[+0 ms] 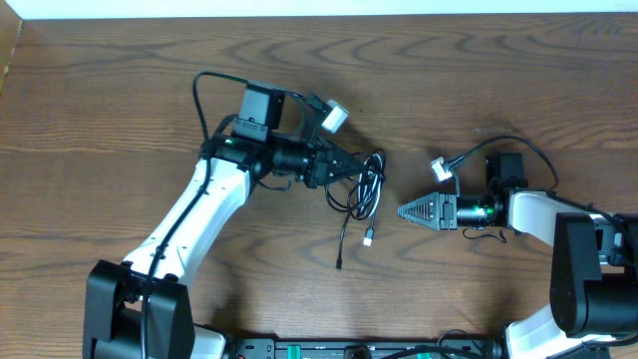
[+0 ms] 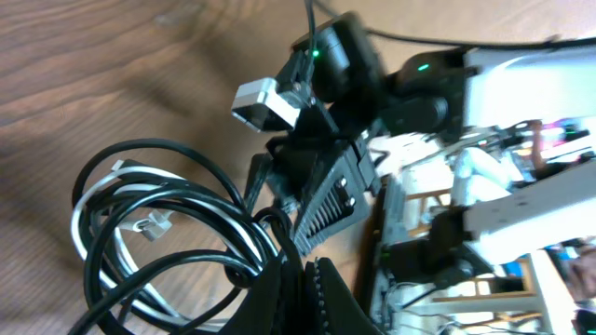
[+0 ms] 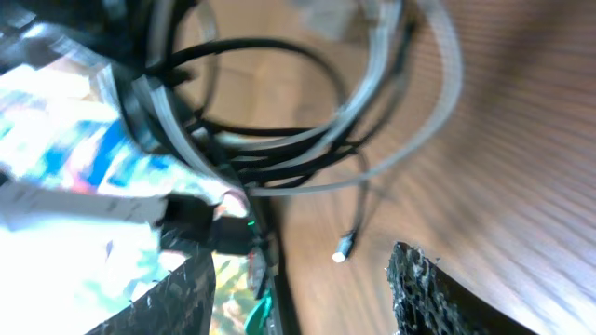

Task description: Untangle cables

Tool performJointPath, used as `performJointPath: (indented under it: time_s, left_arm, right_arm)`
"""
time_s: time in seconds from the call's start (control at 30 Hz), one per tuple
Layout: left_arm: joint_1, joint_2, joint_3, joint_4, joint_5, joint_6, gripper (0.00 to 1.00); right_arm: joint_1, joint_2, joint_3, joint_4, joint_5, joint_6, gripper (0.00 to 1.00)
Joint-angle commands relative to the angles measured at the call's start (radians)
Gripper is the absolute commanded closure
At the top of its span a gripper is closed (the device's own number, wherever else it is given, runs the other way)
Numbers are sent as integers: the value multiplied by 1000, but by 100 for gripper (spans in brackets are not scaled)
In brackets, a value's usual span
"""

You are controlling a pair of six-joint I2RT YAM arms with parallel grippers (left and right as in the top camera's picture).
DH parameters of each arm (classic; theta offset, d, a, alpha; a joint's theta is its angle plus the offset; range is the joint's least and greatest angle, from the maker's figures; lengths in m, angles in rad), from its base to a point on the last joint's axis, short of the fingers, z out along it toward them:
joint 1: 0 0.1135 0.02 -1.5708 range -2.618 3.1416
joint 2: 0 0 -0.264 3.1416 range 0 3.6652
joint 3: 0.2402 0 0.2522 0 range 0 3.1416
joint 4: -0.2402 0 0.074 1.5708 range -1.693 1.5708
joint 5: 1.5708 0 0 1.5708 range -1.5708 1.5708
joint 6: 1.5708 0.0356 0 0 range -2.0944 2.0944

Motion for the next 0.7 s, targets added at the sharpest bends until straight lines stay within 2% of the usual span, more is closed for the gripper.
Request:
performJointPath:
  time_s: [0.0, 0.17, 0.3, 0.37, 0.5, 0.67]
  left_arm:
    - [31, -10, 8, 8, 172, 9, 92]
    - [51, -10, 8, 8, 231, 6, 92]
    - [51, -10, 8, 8, 233, 5, 92]
    - [51, -10, 8, 8, 266, 6, 92]
    - [51, -10, 8, 8, 310, 6, 92]
    - [51, -10, 8, 8, 310, 6, 92]
  right_arm:
    - [29, 5, -3, 5, -164, -154, 44]
    - [90, 5, -3, 64, -164, -154, 48]
    - [147, 5, -3, 132, -164, -137, 55]
    - [161, 5, -3, 170, -162, -114, 63]
    - [166, 5, -3, 235, -162, -45, 70]
    - [166, 5, -3, 280, -163, -8, 72]
